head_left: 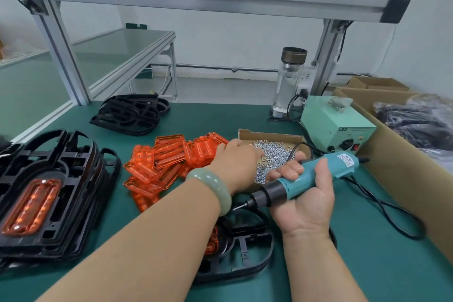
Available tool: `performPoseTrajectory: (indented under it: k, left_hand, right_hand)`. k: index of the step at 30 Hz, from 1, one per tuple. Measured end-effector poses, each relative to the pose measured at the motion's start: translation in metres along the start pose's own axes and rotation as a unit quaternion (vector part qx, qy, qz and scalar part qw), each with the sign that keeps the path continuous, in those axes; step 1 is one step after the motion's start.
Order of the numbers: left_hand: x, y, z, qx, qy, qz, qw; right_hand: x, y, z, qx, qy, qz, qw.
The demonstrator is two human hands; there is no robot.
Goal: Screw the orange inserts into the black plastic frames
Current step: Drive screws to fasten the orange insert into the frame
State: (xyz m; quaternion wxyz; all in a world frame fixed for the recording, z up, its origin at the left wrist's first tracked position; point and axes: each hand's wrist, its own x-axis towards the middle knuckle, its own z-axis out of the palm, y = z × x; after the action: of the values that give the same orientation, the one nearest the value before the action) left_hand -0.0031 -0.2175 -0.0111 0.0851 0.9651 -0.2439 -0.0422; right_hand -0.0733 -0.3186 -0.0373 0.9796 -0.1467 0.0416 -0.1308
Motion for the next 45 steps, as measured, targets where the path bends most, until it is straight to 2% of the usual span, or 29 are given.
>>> performPoseTrajectory:
  k: [2, 4, 7, 11, 13, 18, 28, 35, 41, 43, 45]
  left_hand:
    - [0.005, 0.004, 0.001, -0.012, -0.075, -0.029, 0.997]
    - [0.01, 0.005, 0.001, 0.001, -0.095, -0.051, 0.994]
    - [0.02, 0.004, 0.002, 0.049, -0.059, -0.051, 0.996]
    - [0.022, 0.005, 0.006, 0.038, 0.017, -0.069, 0.997]
    - [0.022, 0.004, 0.006, 0.01, 0.054, -0.075, 0.996]
    - [0.021, -0.003, 0.003, -0.145, 0.095, -0.101, 0.98]
    - [0.014, -0.002, 0.0, -0.199, 0.154, -0.089, 0.964]
    - [0.014, 0.0, -0.005, -0.342, 0.207, -0.042, 0.916]
    - [0.015, 0.007, -0.008, -0.344, 0.201, -0.042, 0.916]
    - [0.014, 0.008, -0.01, -0.378, 0.206, -0.052, 0.901]
    - [0.01, 0.008, -0.013, -0.452, 0.199, -0.066, 0.867]
  right_hand:
    - [0.0, 0.001, 0.0, 0.002, 0.004, 0.003, 1.0]
    - [0.0, 0.001, 0.0, 0.007, 0.008, 0.004, 1.0]
    - [0.0, 0.0, 0.0, 0.014, 0.009, 0.005, 1.0]
    - [0.0, 0.0, 0.001, 0.02, 0.009, 0.006, 1.0]
    - [0.001, 0.0, 0.001, 0.017, 0.008, 0.005, 1.0]
    - [0.002, 0.0, 0.0, 0.008, 0.006, 0.002, 1.0]
    - [0.002, 0.0, 0.0, 0.008, 0.005, 0.004, 1.0]
    - [0.0, 0.001, 0.0, 0.006, 0.003, 0.002, 1.0]
    - [-0.001, 0.001, 0.001, 0.009, 0.009, 0.004, 1.0]
    - [-0.001, 0.001, 0.001, 0.006, 0.01, 0.003, 1.0]
    - [-0.001, 0.001, 0.001, 0.004, 0.009, 0.002, 1.0]
